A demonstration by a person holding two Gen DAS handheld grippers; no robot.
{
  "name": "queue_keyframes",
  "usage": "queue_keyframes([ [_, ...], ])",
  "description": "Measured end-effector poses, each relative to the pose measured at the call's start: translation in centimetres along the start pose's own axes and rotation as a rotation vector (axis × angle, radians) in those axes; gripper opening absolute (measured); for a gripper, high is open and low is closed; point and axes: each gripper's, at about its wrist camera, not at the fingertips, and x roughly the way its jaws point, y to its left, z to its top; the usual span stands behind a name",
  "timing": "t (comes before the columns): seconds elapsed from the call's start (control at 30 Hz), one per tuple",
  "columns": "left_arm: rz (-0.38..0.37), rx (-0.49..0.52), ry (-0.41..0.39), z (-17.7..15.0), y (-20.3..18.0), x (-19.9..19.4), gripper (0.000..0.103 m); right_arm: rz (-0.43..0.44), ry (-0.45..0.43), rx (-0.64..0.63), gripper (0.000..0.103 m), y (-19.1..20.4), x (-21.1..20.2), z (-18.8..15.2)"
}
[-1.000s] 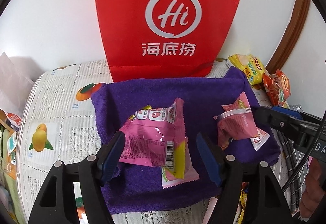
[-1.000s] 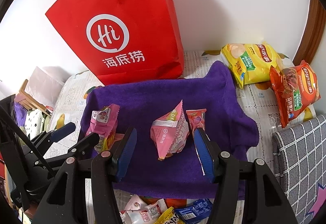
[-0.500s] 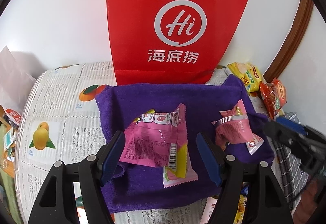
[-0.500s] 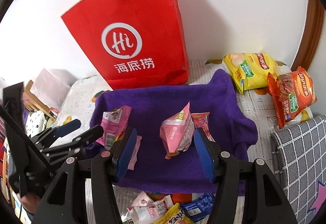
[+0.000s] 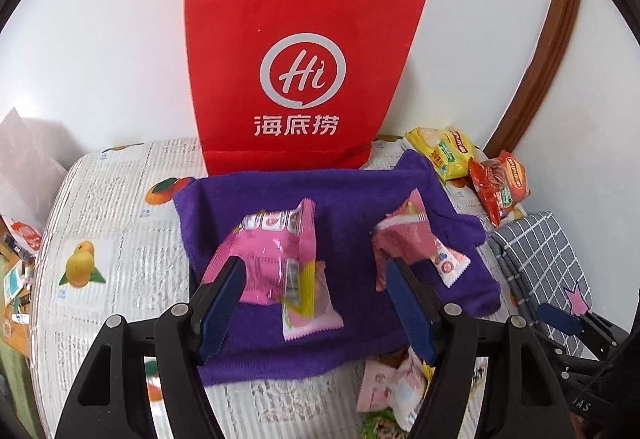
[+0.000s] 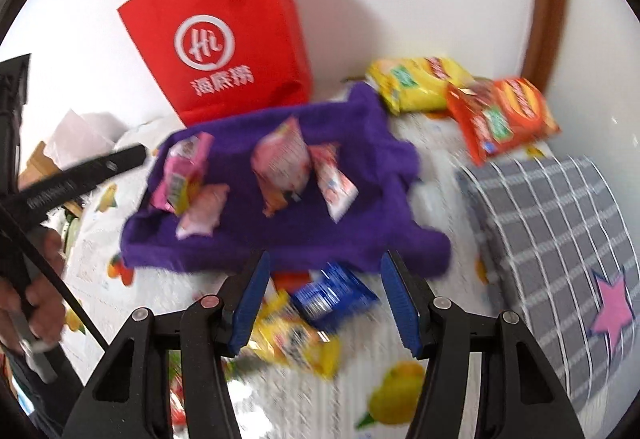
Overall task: Organize snacks
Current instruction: 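Move both tools back to the snacks on the bed beside the towel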
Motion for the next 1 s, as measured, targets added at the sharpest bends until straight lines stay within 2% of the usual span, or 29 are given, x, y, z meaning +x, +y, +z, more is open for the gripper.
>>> queue_keyframes([
  [0.2,0.008,-0.011,0.035,-4.3,1.0,-0.5,0.071,0.014,0.008,0.03,0.058,-1.2,-0.4,-3.6],
  [0.4,0.024,0.001,0.073,-8.1,1.9,-0.7,0.071,0.06,0.024,-0.012,0.059,0.6,1.4,-5.9],
  [0.47,0.029,-0.001,0.077,-8.8,2.2,-0.8,0.071,0.074,0.033,-0.038,0.064,1.3,2.3,-6.4],
  [0.57,0.022,-0.013,0.088,-9.7,2.8,-1.0,0.071,0.037,0.065,-0.024,0.064,1.7,4.1,-6.6],
  [0.73,0.02,0.005,0.096,-10.9,3.0,-1.1,0.071,0.141,0.07,0.064,0.064,1.5,5.6,-6.3],
  [1.0,-0.02,0.034,0.118,-12.5,2.3,-1.1,0.071,0.183,0.043,0.105,0.064,2.1,6.4,-5.5],
])
